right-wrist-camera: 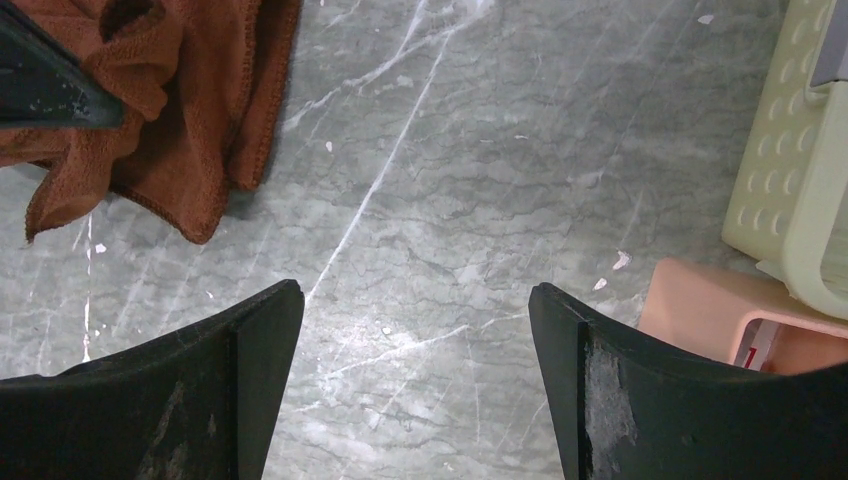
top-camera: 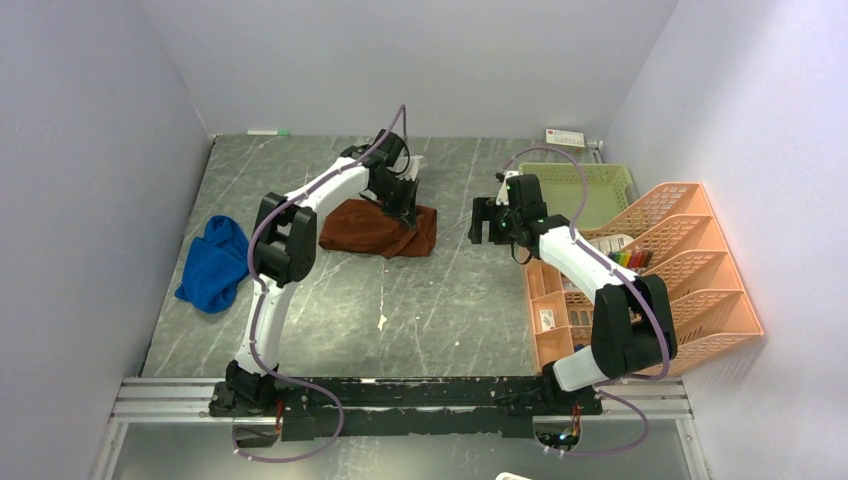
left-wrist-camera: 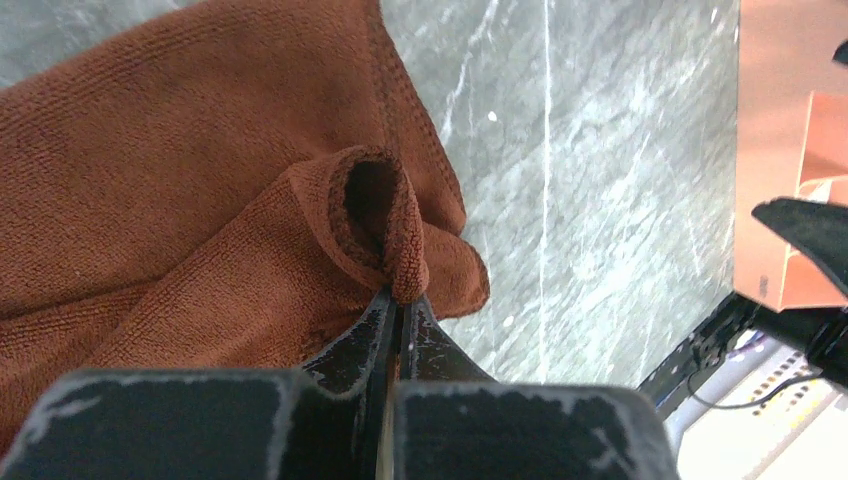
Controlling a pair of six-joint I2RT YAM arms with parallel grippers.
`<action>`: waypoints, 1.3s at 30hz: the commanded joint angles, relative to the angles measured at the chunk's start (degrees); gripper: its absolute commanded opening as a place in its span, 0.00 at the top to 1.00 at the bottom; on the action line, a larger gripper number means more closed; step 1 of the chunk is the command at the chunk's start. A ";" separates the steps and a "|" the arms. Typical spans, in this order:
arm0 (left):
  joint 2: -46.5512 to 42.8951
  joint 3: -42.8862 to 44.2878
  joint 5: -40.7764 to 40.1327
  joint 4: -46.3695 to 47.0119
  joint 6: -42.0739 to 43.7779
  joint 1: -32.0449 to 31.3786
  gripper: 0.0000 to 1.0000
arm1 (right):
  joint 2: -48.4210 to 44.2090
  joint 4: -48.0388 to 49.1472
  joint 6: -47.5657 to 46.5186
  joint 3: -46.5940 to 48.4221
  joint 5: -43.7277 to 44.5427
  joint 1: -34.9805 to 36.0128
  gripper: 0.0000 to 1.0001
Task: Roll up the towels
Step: Fold the towel at the center of the board.
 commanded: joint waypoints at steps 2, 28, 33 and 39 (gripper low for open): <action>-1.24 -1.07 -2.34 6.15 -9.56 0.66 0.93 | -0.05 1.16 -0.37 -1.10 -0.24 -0.19 0.15; -10.90 -13.63 -6.24 27.32 -22.94 -0.45 0.93 | 0.73 1.86 -0.46 -2.38 -0.28 -0.19 0.15; -16.84 -19.81 -8.47 32.44 -23.44 -0.47 0.93 | 1.34 2.11 -0.39 -2.47 -0.61 -0.19 0.15; -18.26 -23.15 -8.60 35.63 -24.63 -0.44 0.93 | 1.62 2.17 -0.44 -2.44 -0.84 -0.17 0.14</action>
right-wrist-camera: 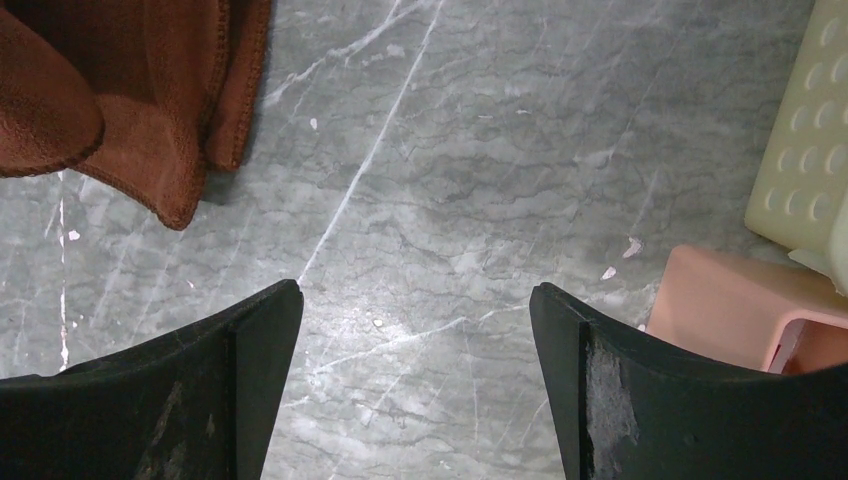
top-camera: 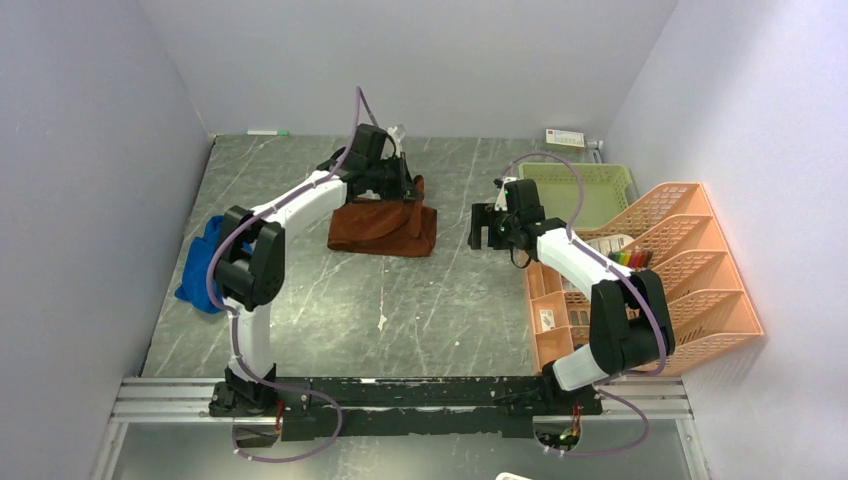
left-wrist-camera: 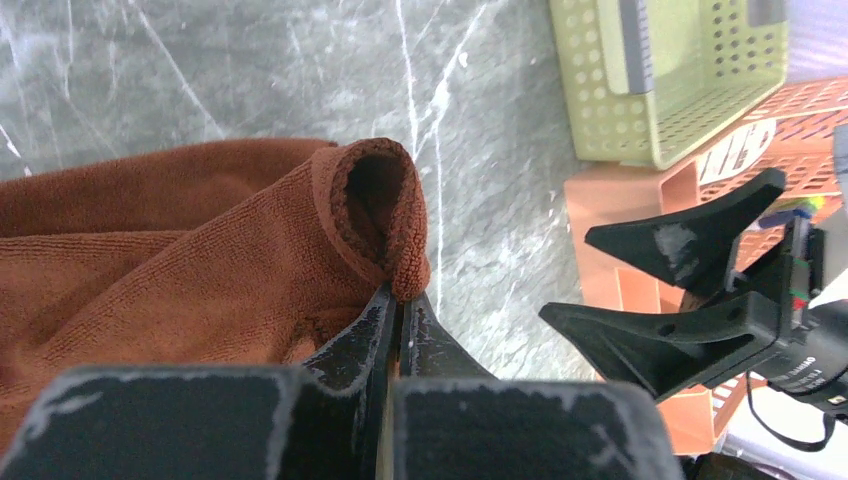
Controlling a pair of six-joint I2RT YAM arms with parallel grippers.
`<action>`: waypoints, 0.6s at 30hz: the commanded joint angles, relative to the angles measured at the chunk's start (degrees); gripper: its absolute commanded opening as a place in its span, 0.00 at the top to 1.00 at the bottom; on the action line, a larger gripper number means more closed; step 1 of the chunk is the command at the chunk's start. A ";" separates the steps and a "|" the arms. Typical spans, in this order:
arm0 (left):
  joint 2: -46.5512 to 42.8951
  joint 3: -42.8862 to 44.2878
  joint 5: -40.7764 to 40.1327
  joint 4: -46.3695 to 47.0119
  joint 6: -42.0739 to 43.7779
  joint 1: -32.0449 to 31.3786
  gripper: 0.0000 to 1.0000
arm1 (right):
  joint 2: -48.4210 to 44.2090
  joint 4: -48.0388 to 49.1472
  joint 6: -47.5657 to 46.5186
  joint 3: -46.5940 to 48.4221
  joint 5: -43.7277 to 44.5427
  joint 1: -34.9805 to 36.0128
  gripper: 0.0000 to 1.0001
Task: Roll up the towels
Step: Fold the towel at the center of the board.
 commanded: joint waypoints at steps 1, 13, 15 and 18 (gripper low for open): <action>-0.58 -1.79 -0.55 5.47 -1.81 -0.38 0.93 | 0.47 1.26 -0.46 -0.62 -0.33 -0.19 0.14; 8.22 3.46 4.30 1.40 -2.07 -0.38 0.73 | 0.89 1.16 -0.55 -0.70 -0.29 -0.19 0.14; 7.77 3.00 4.71 2.58 -2.36 -0.36 0.37 | 1.16 1.23 -0.62 -0.70 -0.30 -0.19 0.14; 5.97 3.41 5.17 2.79 -2.20 -0.03 0.00 | 1.55 1.47 -0.51 -0.62 -0.12 -0.18 0.13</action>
